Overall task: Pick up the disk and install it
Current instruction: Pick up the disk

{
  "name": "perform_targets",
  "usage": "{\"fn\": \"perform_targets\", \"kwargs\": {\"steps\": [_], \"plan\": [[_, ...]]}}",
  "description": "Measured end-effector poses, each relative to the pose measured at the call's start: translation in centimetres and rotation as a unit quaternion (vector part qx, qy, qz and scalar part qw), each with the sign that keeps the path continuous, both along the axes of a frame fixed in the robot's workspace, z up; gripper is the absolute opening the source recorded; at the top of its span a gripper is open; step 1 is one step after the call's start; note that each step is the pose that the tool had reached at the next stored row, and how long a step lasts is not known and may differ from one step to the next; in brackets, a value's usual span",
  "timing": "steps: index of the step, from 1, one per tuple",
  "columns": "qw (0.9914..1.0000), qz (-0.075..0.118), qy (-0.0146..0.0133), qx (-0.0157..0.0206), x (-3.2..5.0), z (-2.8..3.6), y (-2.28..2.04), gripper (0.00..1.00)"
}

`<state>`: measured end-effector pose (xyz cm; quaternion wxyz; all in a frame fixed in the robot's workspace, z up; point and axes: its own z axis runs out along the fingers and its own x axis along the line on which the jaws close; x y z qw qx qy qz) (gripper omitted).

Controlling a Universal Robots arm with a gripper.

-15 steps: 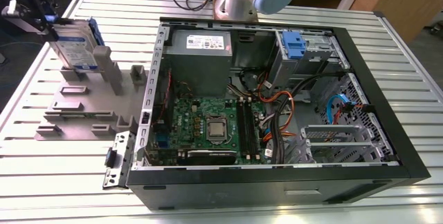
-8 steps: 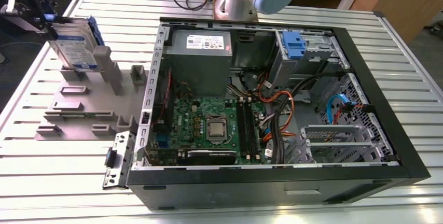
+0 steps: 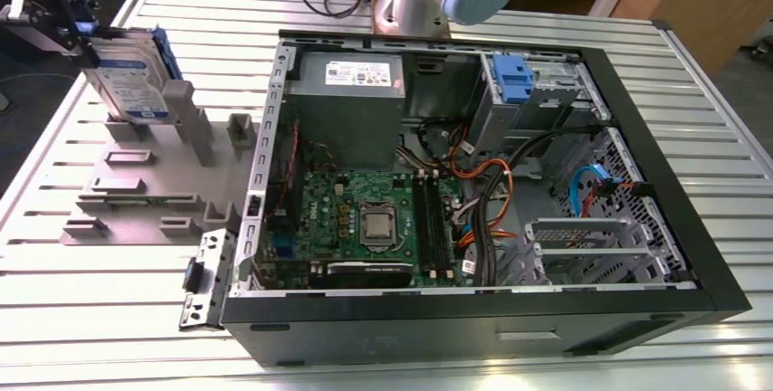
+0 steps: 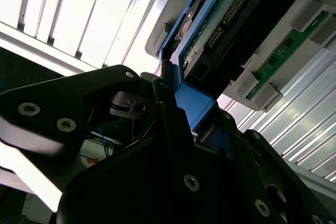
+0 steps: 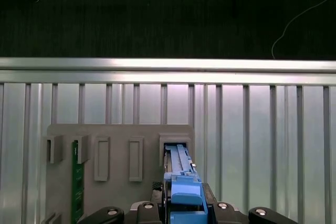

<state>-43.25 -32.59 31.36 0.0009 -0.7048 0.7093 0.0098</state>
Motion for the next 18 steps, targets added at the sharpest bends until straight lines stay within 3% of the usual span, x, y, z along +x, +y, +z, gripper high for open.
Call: {"fn": "perform_targets", "kwargs": {"steps": [8,9,18], "plan": [[1.0,0.0,0.0,0.0,0.0,0.38,0.0,0.37],[1.0,0.0,0.0,0.0,0.0,0.87,0.0,0.37],[1.0,0.0,0.0,0.0,0.0,1.22,0.0,0.37]]}}
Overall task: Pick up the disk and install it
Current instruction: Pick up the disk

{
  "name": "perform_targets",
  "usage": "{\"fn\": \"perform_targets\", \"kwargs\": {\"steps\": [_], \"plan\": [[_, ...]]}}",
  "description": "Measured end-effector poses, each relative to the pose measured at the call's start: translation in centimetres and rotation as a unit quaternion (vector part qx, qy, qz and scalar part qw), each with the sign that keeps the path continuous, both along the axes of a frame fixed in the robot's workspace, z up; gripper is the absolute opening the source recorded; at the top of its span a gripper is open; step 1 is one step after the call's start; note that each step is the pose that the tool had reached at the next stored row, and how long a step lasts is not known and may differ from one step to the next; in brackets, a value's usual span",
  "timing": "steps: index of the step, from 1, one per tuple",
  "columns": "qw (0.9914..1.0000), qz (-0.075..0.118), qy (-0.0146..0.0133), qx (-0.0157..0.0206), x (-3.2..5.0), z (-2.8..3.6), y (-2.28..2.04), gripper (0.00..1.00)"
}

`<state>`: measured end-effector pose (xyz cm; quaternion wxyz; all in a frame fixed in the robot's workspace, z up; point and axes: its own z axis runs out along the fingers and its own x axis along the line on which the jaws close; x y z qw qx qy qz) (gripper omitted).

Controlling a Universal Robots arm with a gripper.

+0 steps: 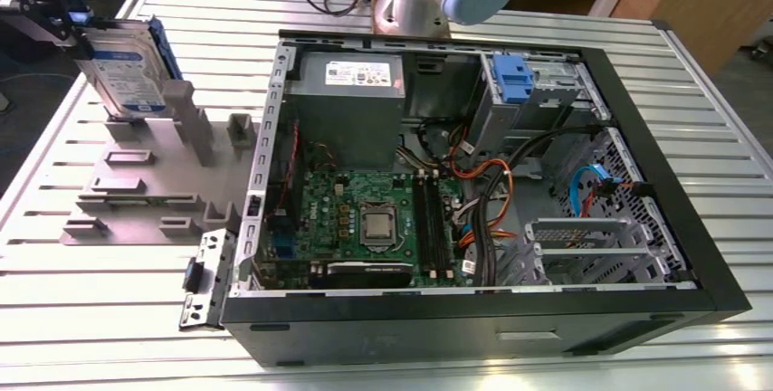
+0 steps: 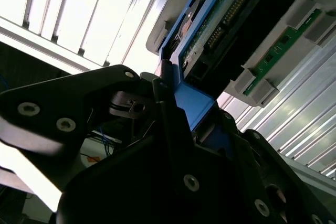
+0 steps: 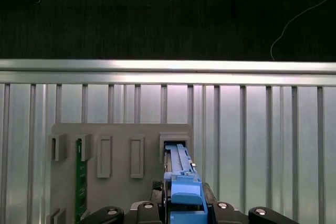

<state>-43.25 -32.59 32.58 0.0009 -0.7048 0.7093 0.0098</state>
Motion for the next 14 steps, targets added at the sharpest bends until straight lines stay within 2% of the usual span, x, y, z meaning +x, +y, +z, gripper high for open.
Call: {"fn": "perform_targets", "kwargs": {"steps": [14], "plan": [[1.0,0.0,0.0,0.0,0.0,0.38,0.0,0.37]]}}
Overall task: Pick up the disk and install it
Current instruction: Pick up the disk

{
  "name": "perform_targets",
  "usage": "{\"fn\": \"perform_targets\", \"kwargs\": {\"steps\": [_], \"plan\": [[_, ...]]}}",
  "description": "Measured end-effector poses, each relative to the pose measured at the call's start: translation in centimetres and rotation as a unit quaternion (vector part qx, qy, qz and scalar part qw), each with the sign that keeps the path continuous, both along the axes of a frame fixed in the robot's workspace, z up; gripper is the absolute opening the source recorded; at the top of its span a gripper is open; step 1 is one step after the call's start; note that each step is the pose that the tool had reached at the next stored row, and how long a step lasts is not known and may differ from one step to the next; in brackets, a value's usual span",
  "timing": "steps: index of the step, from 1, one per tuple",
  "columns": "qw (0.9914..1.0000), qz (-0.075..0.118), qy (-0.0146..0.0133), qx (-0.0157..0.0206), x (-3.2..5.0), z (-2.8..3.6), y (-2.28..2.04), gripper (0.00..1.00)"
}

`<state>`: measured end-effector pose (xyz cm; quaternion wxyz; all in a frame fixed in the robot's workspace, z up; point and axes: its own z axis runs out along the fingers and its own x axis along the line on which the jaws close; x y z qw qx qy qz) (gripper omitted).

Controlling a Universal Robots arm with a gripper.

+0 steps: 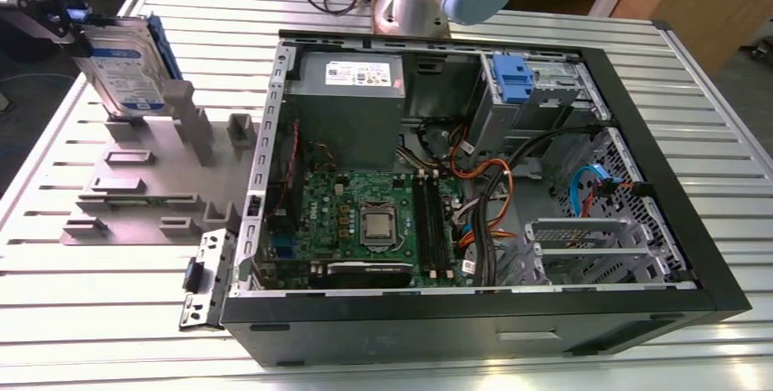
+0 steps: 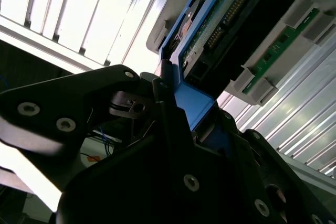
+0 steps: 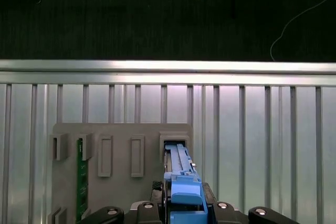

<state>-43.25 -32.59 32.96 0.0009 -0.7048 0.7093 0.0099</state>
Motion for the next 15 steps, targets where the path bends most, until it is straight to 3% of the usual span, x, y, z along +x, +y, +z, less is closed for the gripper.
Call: {"fn": "perform_targets", "kwargs": {"steps": [15], "plan": [[1.0,0.0,0.0,0.0,0.0,0.76,0.0,0.37]]}}
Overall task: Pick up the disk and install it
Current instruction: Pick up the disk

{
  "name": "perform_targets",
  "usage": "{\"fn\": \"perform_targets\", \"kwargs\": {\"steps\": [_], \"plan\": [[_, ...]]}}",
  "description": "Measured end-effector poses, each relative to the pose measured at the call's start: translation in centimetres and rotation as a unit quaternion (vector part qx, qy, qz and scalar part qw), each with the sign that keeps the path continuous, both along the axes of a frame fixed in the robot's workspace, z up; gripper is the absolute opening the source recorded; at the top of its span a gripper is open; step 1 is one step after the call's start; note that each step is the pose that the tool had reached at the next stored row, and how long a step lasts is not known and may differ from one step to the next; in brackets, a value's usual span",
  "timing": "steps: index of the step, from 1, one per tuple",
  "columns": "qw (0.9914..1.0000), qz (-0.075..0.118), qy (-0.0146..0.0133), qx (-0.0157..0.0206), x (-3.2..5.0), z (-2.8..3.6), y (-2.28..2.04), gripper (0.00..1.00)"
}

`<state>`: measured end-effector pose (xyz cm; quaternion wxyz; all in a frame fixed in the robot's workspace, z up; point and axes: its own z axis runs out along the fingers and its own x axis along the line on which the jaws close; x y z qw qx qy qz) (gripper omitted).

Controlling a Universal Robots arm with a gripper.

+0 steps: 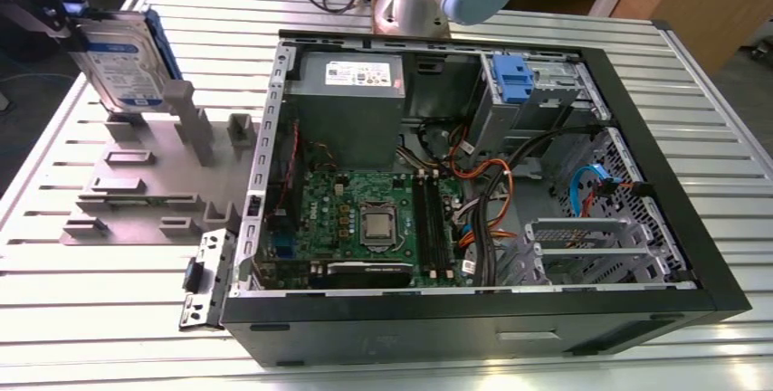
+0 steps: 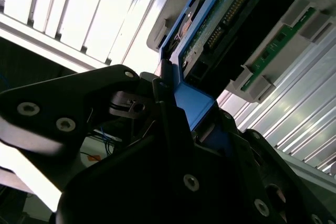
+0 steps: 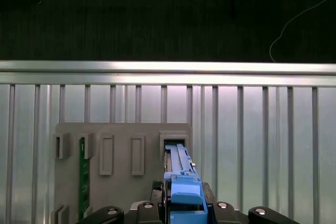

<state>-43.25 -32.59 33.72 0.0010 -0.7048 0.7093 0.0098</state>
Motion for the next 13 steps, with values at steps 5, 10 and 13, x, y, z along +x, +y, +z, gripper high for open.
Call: {"fn": "perform_targets", "kwargs": {"steps": [5,10,13], "plan": [[1.0,0.0,0.0,0.0,0.0,0.22,0.0,0.37],[1.0,0.0,0.0,0.0,0.0,0.43,0.0,0.37],[1.0,0.0,-0.0001,0.0,0.0,0.51,0.0,0.37]]}}
